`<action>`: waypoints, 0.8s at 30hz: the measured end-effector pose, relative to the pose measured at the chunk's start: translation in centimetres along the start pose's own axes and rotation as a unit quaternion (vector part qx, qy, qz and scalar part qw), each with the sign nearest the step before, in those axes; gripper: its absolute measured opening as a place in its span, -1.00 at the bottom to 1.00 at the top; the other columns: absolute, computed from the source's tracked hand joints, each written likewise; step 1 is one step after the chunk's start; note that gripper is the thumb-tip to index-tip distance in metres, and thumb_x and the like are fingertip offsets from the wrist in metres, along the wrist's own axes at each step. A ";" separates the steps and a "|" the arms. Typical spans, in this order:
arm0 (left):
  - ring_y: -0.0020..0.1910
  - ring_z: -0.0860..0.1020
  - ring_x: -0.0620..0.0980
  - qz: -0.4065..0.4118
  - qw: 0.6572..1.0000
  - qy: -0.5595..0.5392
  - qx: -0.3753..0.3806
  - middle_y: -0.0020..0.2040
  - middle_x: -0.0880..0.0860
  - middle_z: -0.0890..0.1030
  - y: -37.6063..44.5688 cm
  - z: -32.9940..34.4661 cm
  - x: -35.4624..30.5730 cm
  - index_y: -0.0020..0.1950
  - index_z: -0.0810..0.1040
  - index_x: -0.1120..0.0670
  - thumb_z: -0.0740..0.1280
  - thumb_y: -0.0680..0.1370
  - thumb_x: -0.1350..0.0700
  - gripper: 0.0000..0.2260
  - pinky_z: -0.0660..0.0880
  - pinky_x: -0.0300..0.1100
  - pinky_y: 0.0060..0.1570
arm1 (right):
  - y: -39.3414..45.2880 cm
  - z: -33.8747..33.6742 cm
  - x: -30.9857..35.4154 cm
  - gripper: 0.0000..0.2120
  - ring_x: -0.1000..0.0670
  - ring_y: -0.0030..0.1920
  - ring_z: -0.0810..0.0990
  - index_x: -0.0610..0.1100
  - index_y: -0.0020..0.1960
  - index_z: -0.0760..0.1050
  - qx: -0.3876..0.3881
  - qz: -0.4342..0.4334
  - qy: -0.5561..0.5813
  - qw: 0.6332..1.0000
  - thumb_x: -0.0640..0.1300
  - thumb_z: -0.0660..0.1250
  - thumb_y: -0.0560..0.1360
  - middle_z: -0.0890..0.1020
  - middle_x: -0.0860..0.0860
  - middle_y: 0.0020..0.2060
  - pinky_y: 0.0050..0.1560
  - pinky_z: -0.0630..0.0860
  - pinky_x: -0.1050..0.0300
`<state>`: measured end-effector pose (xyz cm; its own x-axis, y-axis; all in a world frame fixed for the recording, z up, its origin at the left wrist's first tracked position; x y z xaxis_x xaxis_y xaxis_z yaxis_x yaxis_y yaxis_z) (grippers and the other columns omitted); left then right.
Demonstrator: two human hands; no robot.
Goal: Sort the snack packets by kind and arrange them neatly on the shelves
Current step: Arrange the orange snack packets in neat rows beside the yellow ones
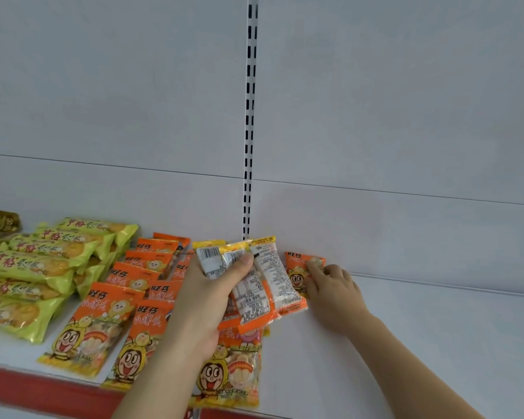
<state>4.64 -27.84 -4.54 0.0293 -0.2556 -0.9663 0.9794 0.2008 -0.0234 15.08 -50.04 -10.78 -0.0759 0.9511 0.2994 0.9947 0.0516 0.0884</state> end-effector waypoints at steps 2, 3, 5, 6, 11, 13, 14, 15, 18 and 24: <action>0.00 0.75 0.09 -0.002 1.000 0.002 0.005 0.02 0.05 0.77 0.2 0.1 0.1 0.18 0.61 0.03 0.52 0.51 0.08 -0.73 0.63 0.23 0.11 | -0.1 0.9 -0.3 -0.44 -0.14 0.46 0.22 0.16 0.53 0.15 0.023 -0.011 -0.037 0.999 0.24 -0.22 0.58 0.32 -0.02 0.42 0.46 0.22 -0.09; 0.01 0.75 0.10 -0.003 1.000 0.003 0.007 0.03 0.06 0.77 0.3 0.3 0.1 0.20 0.60 0.04 0.52 0.50 0.07 -0.71 0.63 0.25 0.12 | -0.1 1.4 -0.4 -0.31 -0.14 0.47 0.19 0.15 0.53 0.14 0.033 -0.027 -0.071 0.997 0.27 -0.34 0.49 0.28 0.00 0.46 0.47 0.20 -0.11; 0.02 0.75 0.11 0.000 1.000 0.008 0.007 0.03 0.06 0.77 0.5 0.5 0.1 0.20 0.61 0.05 0.53 0.50 0.05 -0.70 0.62 0.28 0.14 | 0.0 2.1 -0.5 -0.20 -0.17 0.48 0.14 0.14 0.54 0.12 0.052 -0.035 -0.111 0.992 0.28 -0.41 0.39 0.22 0.02 0.51 0.47 0.18 -0.16; 0.02 0.75 0.11 0.002 1.000 0.010 0.007 0.03 0.06 0.77 0.6 0.7 0.2 0.19 0.61 0.04 0.53 0.50 0.05 -0.71 0.62 0.29 0.14 | 0.0 2.0 -0.4 -0.28 -0.18 0.50 0.13 0.14 0.56 0.09 0.056 -0.029 -0.114 0.991 0.27 -0.35 0.46 0.20 0.01 0.52 0.48 0.17 -0.17; 0.02 0.75 0.11 0.011 0.999 0.017 0.025 0.03 0.04 0.77 0.9 1.7 0.1 0.20 0.59 0.04 0.56 0.45 0.01 -0.63 0.62 0.27 0.14 | -1.6 -2.2 0.6 -0.43 -0.16 0.46 0.25 0.03 0.58 0.11 -0.004 0.003 0.021 1.000 0.18 -0.10 0.62 0.32 -0.05 0.45 0.38 0.32 -0.14; 0.00 0.75 0.04 0.022 0.999 0.026 0.030 0.03 0.01 0.76 0.9 2.2 -0.1 0.21 0.57 0.03 0.58 0.39 -0.03 -0.55 0.64 0.18 0.09 | -3.2 -6.0 0.9 -0.61 -0.15 0.22 0.48 -0.03 0.28 0.50 -0.103 0.030 0.192 0.975 0.10 0.02 0.66 0.57 -0.04 0.16 0.14 0.45 -0.08; -0.02 0.75 0.00 0.028 0.999 0.029 0.032 0.03 -0.01 0.76 1.0 2.6 -0.1 0.22 0.56 0.02 0.58 0.38 -0.04 -0.54 0.64 0.11 0.05 | -4.3 -7.5 1.0 -0.66 -0.16 0.05 0.54 -0.08 0.04 0.57 -0.130 0.037 0.284 0.949 0.08 0.09 0.66 0.63 -0.06 -0.05 0.01 0.49 -0.07; -0.05 0.75 -0.03 0.033 0.999 0.029 0.033 0.01 -0.02 0.76 0.9 2.8 -0.2 0.22 0.55 0.02 0.58 0.39 -0.03 -0.54 0.65 0.06 0.00 | -5.4 -8.4 1.7 -0.62 -0.15 -0.06 0.59 -0.12 -0.08 0.59 -0.124 0.030 0.357 0.925 0.12 0.15 0.64 0.65 -0.07 -0.16 -0.05 0.52 -0.07; -0.11 0.76 0.00 0.034 0.998 0.029 0.038 -0.01 0.00 0.77 0.8 3.9 0.0 0.23 0.53 0.01 0.58 0.42 -0.03 -0.55 0.69 0.00 -0.18 | -8.5 -8.9 4.6 -0.62 0.05 -0.23 0.65 -0.07 -0.08 0.68 -0.019 -0.029 0.419 0.907 0.21 0.29 0.57 0.71 0.00 -0.24 -0.13 0.56 0.05; 0.07 0.73 0.00 0.017 0.997 0.037 0.065 0.09 -0.05 0.74 0.6 4.7 0.8 0.23 0.55 -0.08 0.49 0.46 -0.16 -0.60 0.64 0.13 0.15 | -9.9 -11.1 1.0 -0.90 -0.06 -0.15 0.69 -0.01 -0.12 0.64 -0.191 0.037 0.469 0.862 -0.02 0.42 0.54 0.72 0.04 -0.25 -0.07 0.61 -0.04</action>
<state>6.18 -32.39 -4.14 0.0532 -0.1785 -0.9825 0.9959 0.0820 0.0391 4.43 -53.02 -0.79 -0.2138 0.2741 0.9376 0.9180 -0.2717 0.2888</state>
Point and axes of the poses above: each hand's wrist, its own y-axis towards the middle knuckle, its own z-axis out of the palm, x = y × z, the point moved 8 cm from there along y, towards the middle knuckle
